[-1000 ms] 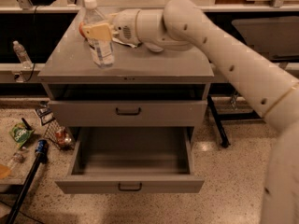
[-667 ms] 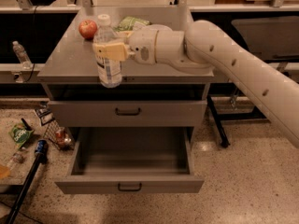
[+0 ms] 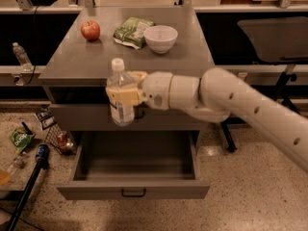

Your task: Place blue plastic bottle into middle drawer

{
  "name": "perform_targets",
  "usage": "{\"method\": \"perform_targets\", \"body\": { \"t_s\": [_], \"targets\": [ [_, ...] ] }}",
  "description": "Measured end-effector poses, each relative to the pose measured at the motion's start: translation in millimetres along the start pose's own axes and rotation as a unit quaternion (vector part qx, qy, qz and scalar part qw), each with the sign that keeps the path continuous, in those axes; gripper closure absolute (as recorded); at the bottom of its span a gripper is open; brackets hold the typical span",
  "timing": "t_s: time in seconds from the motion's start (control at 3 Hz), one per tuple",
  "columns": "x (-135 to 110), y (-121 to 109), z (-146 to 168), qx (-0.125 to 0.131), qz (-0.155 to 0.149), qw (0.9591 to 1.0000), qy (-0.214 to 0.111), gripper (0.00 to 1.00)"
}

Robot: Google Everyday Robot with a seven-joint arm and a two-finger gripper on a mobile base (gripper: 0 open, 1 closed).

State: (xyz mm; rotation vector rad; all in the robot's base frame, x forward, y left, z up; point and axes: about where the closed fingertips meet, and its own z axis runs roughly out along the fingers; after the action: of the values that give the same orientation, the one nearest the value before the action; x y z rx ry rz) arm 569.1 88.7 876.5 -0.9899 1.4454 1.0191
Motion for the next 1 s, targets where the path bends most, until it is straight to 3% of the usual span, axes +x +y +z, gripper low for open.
{"method": "perform_targets", "body": {
  "t_s": [0.33,1.0],
  "targets": [
    [65,-15,35,0.008,0.005,1.0,0.003,1.0],
    [83,-9,42,0.01,0.028,0.9994,-0.017,1.0]
  ]
}}
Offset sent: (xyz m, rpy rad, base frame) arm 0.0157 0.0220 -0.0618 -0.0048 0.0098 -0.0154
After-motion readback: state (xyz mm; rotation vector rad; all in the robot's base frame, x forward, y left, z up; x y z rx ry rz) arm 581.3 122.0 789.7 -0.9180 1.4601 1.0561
